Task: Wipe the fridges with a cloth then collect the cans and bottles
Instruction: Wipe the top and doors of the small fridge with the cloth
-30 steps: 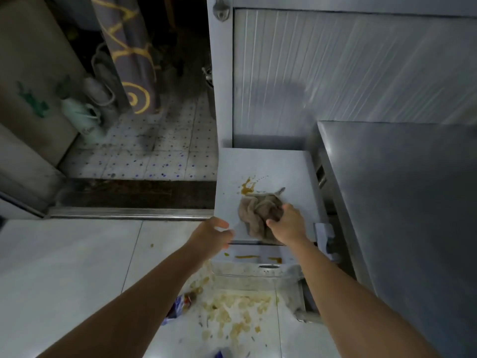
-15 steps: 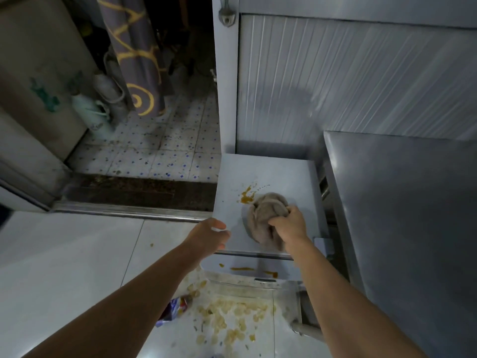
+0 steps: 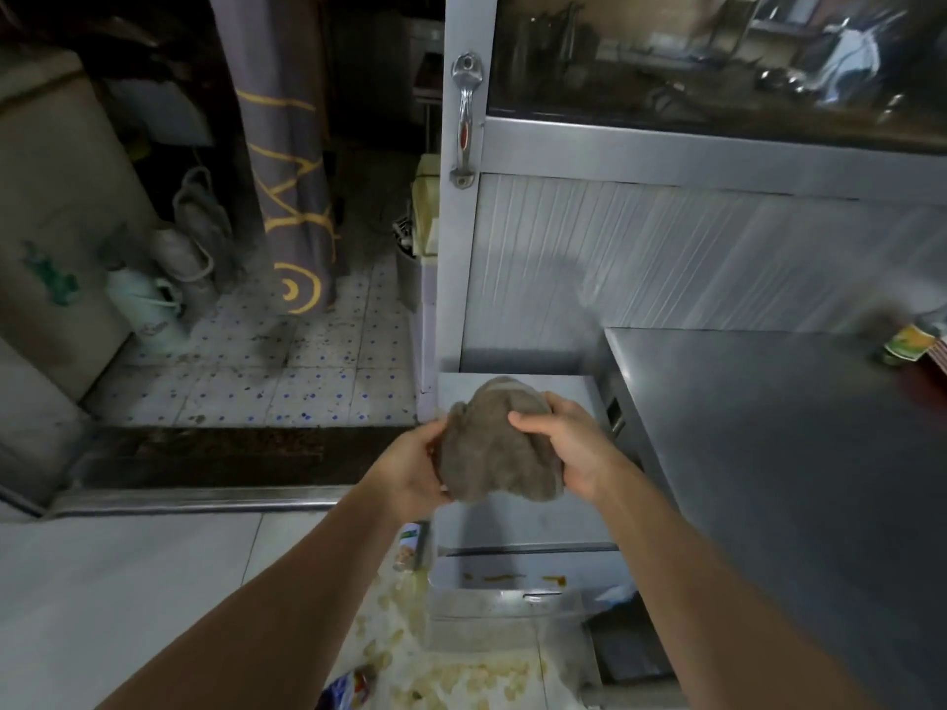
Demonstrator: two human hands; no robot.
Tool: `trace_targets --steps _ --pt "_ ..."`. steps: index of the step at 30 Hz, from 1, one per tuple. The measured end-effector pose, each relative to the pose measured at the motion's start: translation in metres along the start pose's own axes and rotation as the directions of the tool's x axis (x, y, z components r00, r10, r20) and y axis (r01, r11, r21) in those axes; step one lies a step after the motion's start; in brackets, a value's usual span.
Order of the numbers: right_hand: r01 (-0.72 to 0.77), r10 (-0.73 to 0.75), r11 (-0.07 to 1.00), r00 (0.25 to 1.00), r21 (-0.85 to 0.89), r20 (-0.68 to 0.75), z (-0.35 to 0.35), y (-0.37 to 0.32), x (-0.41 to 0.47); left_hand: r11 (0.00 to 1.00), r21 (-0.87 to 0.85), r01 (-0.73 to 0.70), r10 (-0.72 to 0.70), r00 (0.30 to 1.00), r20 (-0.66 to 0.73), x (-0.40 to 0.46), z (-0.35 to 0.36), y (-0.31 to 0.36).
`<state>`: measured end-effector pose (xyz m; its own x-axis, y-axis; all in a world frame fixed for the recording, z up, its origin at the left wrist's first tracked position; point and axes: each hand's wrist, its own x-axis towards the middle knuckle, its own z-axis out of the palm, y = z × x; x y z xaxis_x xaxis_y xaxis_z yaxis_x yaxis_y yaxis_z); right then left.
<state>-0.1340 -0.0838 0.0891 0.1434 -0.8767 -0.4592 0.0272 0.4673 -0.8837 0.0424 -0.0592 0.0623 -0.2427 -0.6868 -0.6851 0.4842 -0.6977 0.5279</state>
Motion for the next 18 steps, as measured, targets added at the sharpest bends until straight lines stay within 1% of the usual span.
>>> trace_targets --steps 1,3,4,5,6,8,9,10,11,12,13,14,16,18 --pt "0.011 -0.018 0.997 0.996 -0.081 -0.088 0.006 0.0 0.0 1.0 0.018 -0.018 0.018 1.0 0.001 0.001 -0.005 0.006" --pt "0.019 -0.075 0.977 0.964 -0.214 -0.257 0.015 0.005 0.003 0.992 0.113 -0.059 0.066 0.996 -0.058 0.004 -0.016 0.018" --pt "0.022 -0.096 0.968 0.952 -0.248 -0.289 0.018 0.007 0.005 0.982 0.17 -0.087 0.104 0.99 -0.094 0.008 -0.021 0.023" --pt "0.031 -0.109 0.962 0.954 -0.27 -0.279 0.022 0.011 0.006 0.967 0.222 -0.124 0.156 0.979 -0.132 0.012 -0.026 0.027" --pt "0.048 -0.116 0.961 0.965 -0.274 -0.236 0.026 0.015 0.008 0.952 0.258 -0.166 0.213 0.962 -0.169 0.018 -0.03 0.03" --pt "0.082 -0.112 0.96 0.989 -0.267 -0.099 0.033 0.025 0.01 0.913 0.342 -0.222 0.306 0.928 -0.214 0.03 -0.039 0.037" --pt "0.088 -0.104 0.95 0.994 -0.301 -0.04 0.034 0.03 0.011 0.879 0.415 -0.234 0.332 0.926 -0.179 0.035 -0.043 0.038" --pt "0.093 -0.104 0.917 0.995 -0.387 -0.006 0.034 0.036 0.013 0.832 0.494 -0.254 0.346 0.932 -0.104 0.039 -0.046 0.038" --pt "0.096 -0.114 0.855 0.993 -0.51 -0.005 0.033 0.041 0.017 0.77 0.578 -0.272 0.349 0.937 -0.023 0.043 -0.05 0.037" --pt "0.084 -0.138 0.765 0.99 -0.639 -0.034 0.032 0.046 0.021 0.691 0.665 -0.282 0.346 0.938 0.038 0.048 -0.054 0.036" --pt "0.068 -0.186 0.663 0.98 -0.746 -0.076 0.032 0.05 0.024 0.594 0.753 -0.282 0.349 0.934 0.074 0.052 -0.057 0.034" --pt "0.044 -0.235 0.59 0.965 -0.806 -0.119 0.031 0.053 0.028 0.489 0.827 -0.277 0.36 0.928 0.098 0.058 -0.058 0.032" --pt "0.021 -0.286 0.54 0.945 -0.842 -0.16 0.026 0.059 0.035 0.3 0.92 -0.251 0.389 0.913 0.122 0.07 -0.06 0.03" --pt "0.076 -0.323 0.529 0.939 -0.845 -0.117 0.021 0.064 0.043 0.146 0.969 -0.199 0.408 0.905 0.124 0.083 -0.059 0.029"
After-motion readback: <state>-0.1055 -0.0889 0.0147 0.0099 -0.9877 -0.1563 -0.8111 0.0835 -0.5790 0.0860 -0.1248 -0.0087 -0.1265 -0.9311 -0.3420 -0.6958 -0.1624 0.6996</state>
